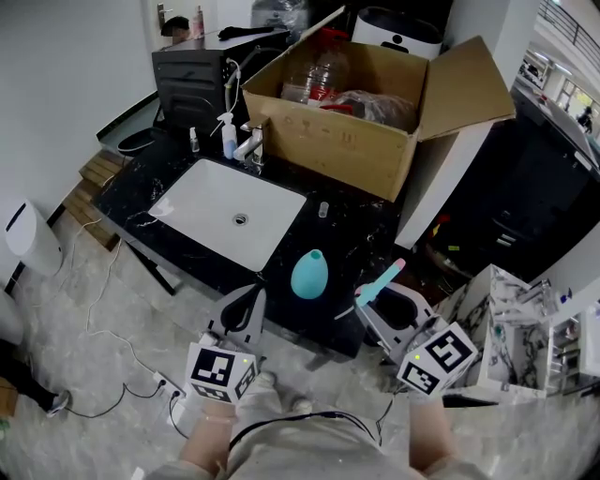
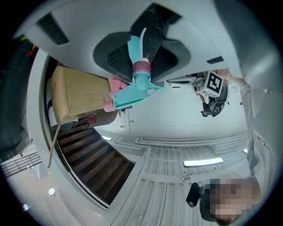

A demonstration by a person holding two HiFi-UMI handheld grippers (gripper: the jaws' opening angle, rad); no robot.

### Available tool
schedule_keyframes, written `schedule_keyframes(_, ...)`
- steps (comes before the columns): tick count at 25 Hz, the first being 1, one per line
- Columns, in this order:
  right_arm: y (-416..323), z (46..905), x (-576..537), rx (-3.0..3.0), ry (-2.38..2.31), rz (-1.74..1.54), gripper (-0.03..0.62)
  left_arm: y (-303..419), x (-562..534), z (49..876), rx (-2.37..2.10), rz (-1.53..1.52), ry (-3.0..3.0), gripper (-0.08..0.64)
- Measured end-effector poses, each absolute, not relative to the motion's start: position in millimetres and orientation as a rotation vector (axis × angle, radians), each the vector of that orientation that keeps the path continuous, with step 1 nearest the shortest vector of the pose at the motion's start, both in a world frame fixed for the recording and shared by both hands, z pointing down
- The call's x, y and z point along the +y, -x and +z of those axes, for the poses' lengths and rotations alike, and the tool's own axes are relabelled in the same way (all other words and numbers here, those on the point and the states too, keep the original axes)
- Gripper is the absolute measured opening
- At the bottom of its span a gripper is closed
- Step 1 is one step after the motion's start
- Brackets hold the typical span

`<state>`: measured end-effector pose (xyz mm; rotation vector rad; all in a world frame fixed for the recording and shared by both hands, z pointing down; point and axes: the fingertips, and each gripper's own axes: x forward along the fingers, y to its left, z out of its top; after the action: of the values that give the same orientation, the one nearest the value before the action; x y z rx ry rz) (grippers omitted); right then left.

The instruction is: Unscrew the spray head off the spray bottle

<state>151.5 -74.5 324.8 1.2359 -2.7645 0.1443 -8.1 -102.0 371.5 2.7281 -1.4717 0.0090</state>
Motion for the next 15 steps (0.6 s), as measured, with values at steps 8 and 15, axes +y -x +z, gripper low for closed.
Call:
schedule_keyframes(8,-153.0,329.9,-62.7,-2.775,-1.204,0.139,0.135,8.9,-88.2,372.3,-1.513,-0.015,-2.705,0.006)
schedule_keyframes(15,-152.9,331.3,-58.2,-2.784,-1.185,0.133,0.135,10.7,-83.4,369.0,-1.545,-0.028,-2.694,0.006)
